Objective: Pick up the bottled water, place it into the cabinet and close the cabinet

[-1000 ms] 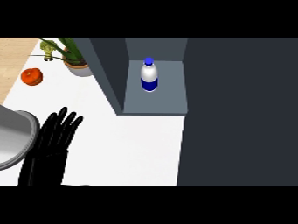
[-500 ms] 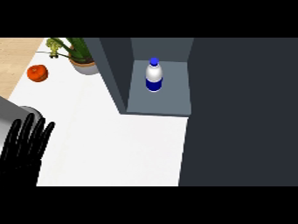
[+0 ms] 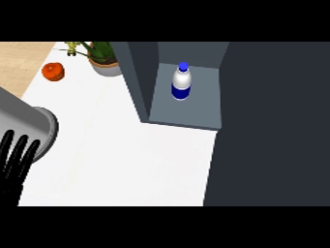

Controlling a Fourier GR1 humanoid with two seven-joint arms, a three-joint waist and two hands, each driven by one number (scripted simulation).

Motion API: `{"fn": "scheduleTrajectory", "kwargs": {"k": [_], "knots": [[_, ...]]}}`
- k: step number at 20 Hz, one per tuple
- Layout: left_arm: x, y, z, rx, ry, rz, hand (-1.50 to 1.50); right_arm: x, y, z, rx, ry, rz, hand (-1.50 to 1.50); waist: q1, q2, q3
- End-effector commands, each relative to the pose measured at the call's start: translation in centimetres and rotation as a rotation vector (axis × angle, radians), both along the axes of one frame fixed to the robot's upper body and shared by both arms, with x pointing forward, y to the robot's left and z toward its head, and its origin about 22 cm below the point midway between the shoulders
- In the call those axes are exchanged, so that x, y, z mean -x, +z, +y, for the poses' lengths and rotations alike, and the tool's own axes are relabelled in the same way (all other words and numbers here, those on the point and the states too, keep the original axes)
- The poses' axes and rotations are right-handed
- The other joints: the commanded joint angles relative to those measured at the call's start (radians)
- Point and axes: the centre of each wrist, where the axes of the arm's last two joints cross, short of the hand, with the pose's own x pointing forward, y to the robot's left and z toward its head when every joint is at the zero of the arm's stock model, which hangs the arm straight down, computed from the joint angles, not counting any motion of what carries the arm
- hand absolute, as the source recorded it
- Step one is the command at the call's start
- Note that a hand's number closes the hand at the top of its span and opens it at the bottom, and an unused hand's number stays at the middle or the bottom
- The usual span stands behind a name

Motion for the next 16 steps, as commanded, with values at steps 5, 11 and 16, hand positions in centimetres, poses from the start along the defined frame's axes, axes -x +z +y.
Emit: {"fn": "scheduleTrajectory", "kwargs": {"k": [5,11,16], "knots": [[0.0,0.9,1.9,-0.009,-0.051,-0.027,-1.5,-0.5,2.1,2.5,0.001,0.217,-0.056,1.5,0.069,0.022,-0.005],[-0.3,1.5,2.2,-0.038,-0.094,-0.03,-1.5,-2.0,1.8,2.6,0.062,0.24,-0.11,1.5,0.117,0.036,-0.006],[-0.4,1.7,2.3,-0.035,-0.127,-0.026,-1.5,-3.0,2.3,2.1,0.192,0.303,-0.185,-1.5,0.147,0.03,-0.013]]}}
